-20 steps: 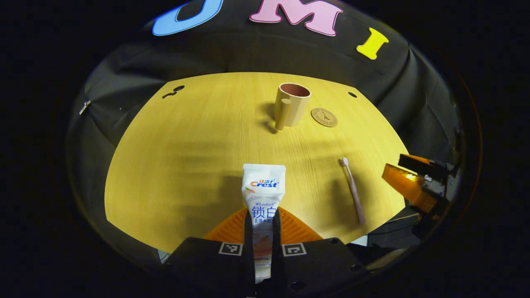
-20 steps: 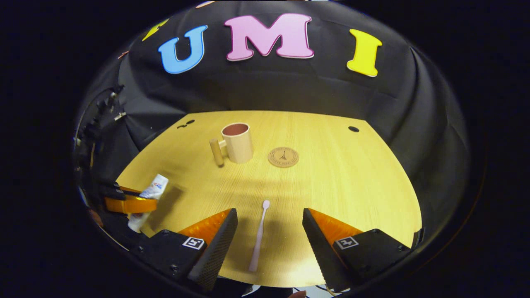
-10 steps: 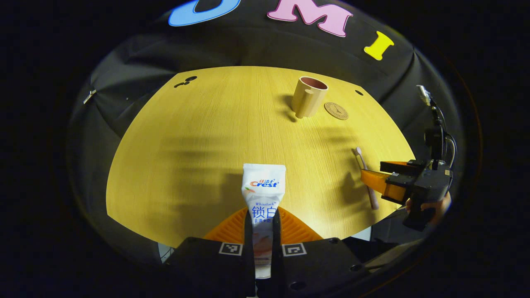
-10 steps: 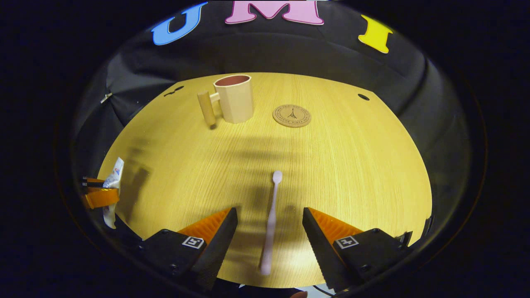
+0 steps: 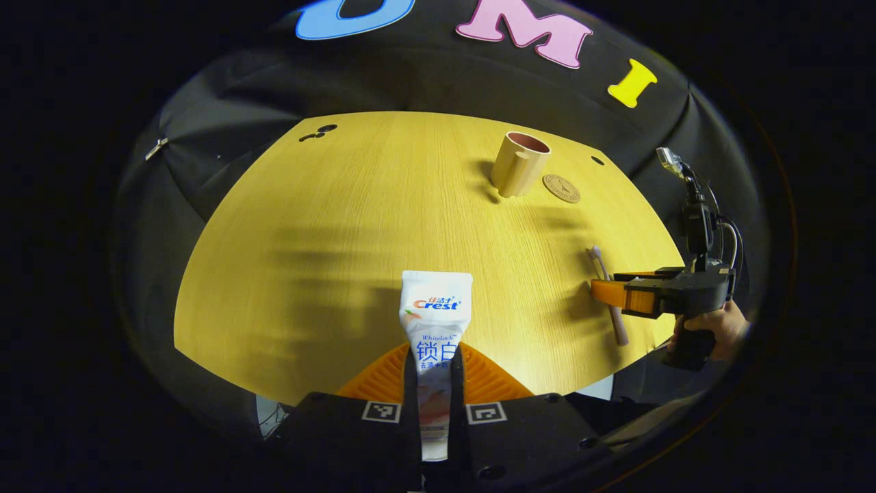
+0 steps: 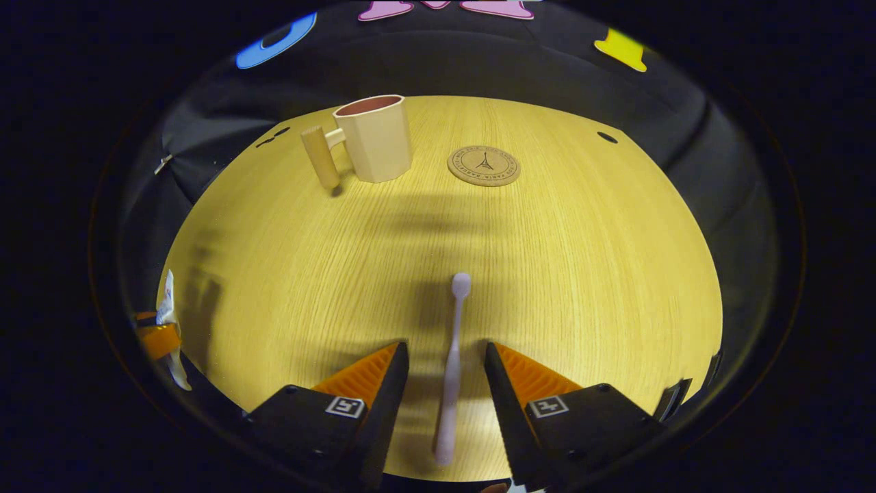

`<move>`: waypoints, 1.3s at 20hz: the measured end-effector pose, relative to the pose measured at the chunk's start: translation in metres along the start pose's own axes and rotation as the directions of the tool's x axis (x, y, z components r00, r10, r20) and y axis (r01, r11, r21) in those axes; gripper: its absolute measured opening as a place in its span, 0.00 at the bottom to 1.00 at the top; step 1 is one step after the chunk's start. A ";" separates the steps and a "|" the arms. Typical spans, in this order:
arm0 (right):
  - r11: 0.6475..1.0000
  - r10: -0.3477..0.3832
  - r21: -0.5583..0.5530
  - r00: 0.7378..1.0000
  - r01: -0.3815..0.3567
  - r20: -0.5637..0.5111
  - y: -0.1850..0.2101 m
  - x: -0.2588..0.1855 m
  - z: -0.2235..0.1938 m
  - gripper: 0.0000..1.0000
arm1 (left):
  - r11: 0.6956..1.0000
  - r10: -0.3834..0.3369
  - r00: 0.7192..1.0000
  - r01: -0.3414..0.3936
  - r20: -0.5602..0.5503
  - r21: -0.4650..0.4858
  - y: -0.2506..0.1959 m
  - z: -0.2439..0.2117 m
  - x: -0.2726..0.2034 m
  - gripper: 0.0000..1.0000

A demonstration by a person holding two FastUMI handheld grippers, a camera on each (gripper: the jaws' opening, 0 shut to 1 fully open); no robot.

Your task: Put the toothbrush and toothpaste on the desktop into the cup, then pick up the cup and place it on the coaster on the desktop.

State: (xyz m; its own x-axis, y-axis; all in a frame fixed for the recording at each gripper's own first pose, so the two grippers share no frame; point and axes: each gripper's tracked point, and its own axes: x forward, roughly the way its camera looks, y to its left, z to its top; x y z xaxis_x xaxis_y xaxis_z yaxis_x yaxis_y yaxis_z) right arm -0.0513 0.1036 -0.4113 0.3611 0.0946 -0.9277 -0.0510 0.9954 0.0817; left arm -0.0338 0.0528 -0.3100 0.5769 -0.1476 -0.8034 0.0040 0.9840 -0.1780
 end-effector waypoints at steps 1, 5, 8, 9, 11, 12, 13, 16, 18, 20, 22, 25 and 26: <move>1.000 -0.003 0.006 1.000 0.003 -0.002 0.001 -0.001 0.001 0.66 | 1.000 0.000 1.000 0.000 0.001 -0.006 -0.001 0.000 0.001 0.20; 0.996 -0.038 0.085 0.999 0.040 -0.024 -0.004 0.006 0.000 0.17 | 1.000 -0.004 1.000 0.004 0.022 -0.011 0.000 0.002 -0.003 0.20; 0.997 -0.027 0.075 0.998 0.031 -0.053 -0.003 0.002 0.002 0.10 | 1.000 -0.010 0.999 0.010 0.036 -0.015 0.002 0.003 -0.005 0.20; 0.997 -0.024 0.074 0.999 0.027 -0.045 -0.003 0.002 0.003 0.08 | 1.000 -0.010 0.999 0.011 0.043 -0.017 0.002 0.004 -0.006 0.20; 0.995 -0.022 0.095 0.999 0.025 -0.039 -0.005 0.001 0.002 0.06 | 1.000 -0.009 0.998 0.010 0.059 -0.024 0.002 0.005 -0.005 0.20; 0.994 -0.020 0.110 0.999 0.023 -0.032 -0.005 0.001 0.002 0.05 | 1.000 -0.007 0.998 0.009 0.065 -0.027 0.002 0.003 -0.004 0.20; 0.992 -0.012 0.127 1.000 0.014 -0.018 -0.006 0.000 0.002 0.05 | 0.999 -0.005 0.997 0.007 0.073 -0.031 0.001 0.003 -0.003 0.20; 0.984 0.023 0.176 0.997 -0.037 0.080 -0.008 -0.013 0.015 0.05 | 0.999 -0.004 0.996 0.009 0.092 -0.051 0.000 0.005 -0.003 0.20; 0.975 0.067 0.197 0.983 -0.100 0.168 -0.005 -0.028 0.031 0.06 | 0.998 -0.011 0.994 0.018 0.109 -0.061 -0.001 0.008 -0.007 0.20; 0.969 0.097 0.197 0.960 -0.151 0.261 -0.007 -0.046 0.049 0.05 | 0.998 -0.019 0.991 0.028 0.134 -0.060 -0.001 0.015 -0.013 0.20; 0.962 0.125 0.191 0.934 -0.197 0.333 -0.008 -0.062 0.064 0.05 | 0.998 -0.030 0.984 0.039 0.174 -0.053 -0.005 0.030 -0.023 0.20; 0.946 0.188 0.171 0.895 -0.276 0.403 -0.004 -0.082 0.084 0.05 | 0.997 -0.050 0.968 0.060 0.245 -0.037 -0.027 0.076 -0.010 0.20; 0.941 0.206 0.161 0.881 -0.298 0.426 -0.003 -0.089 0.090 0.05 | 0.997 -0.059 0.960 0.070 0.272 -0.028 -0.032 0.089 -0.011 0.20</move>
State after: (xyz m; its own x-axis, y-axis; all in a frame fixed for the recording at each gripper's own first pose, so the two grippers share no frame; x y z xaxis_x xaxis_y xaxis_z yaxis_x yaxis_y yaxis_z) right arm 0.0006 0.0937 -0.2958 0.7044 0.2957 -0.6453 -0.0054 0.9113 0.4116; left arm 0.0329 0.0317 -0.2449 0.7760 -0.1733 -0.6064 0.0216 0.9683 -0.2490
